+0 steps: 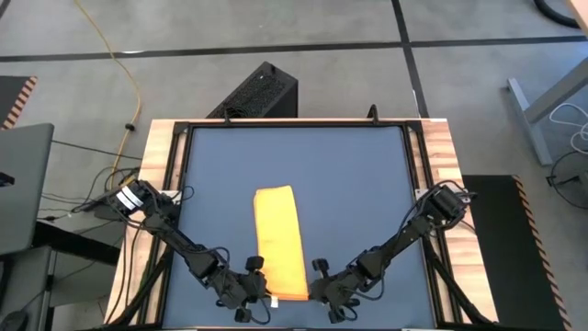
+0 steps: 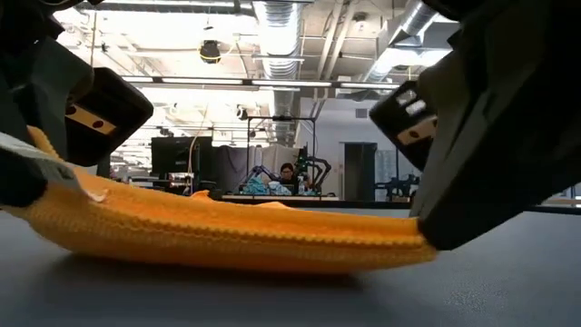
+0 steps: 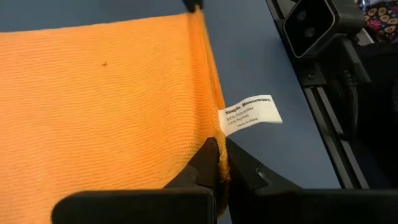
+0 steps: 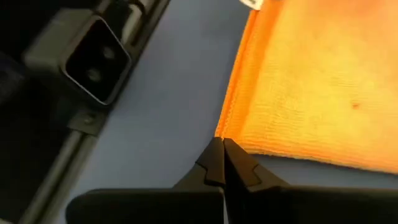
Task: Roll towel
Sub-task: Roll the orange microfiber towel
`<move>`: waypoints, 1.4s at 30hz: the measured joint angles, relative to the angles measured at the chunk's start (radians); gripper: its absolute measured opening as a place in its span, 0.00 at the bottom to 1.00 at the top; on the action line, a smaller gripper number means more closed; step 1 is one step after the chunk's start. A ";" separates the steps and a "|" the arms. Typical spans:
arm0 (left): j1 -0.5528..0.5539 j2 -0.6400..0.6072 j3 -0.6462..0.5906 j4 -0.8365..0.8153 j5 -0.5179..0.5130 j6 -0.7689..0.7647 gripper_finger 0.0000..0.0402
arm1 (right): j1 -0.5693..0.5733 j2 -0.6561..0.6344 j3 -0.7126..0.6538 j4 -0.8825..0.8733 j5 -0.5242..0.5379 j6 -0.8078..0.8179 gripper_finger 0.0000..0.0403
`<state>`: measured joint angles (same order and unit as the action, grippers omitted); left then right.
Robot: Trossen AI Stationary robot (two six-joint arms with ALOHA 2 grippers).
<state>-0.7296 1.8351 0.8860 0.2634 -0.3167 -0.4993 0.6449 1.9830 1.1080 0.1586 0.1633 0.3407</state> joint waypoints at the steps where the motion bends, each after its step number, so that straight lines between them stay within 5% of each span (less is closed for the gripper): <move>1: 0.000 0.000 0.000 0.000 -0.005 -0.003 0.00 | -0.005 0.000 0.000 0.003 -0.020 0.020 0.03; 28: -0.072 0.063 0.000 0.059 -0.072 -0.115 0.00 | -0.073 0.001 0.002 -0.038 0.018 0.565 0.03; 42: -0.079 0.063 0.000 0.058 -0.059 -0.085 0.00 | -0.055 -0.004 0.002 -0.049 0.040 0.486 0.04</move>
<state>-0.8085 1.8980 0.8864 0.3214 -0.3756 -0.5838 0.5901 1.9785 1.1095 0.1096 0.2032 0.8263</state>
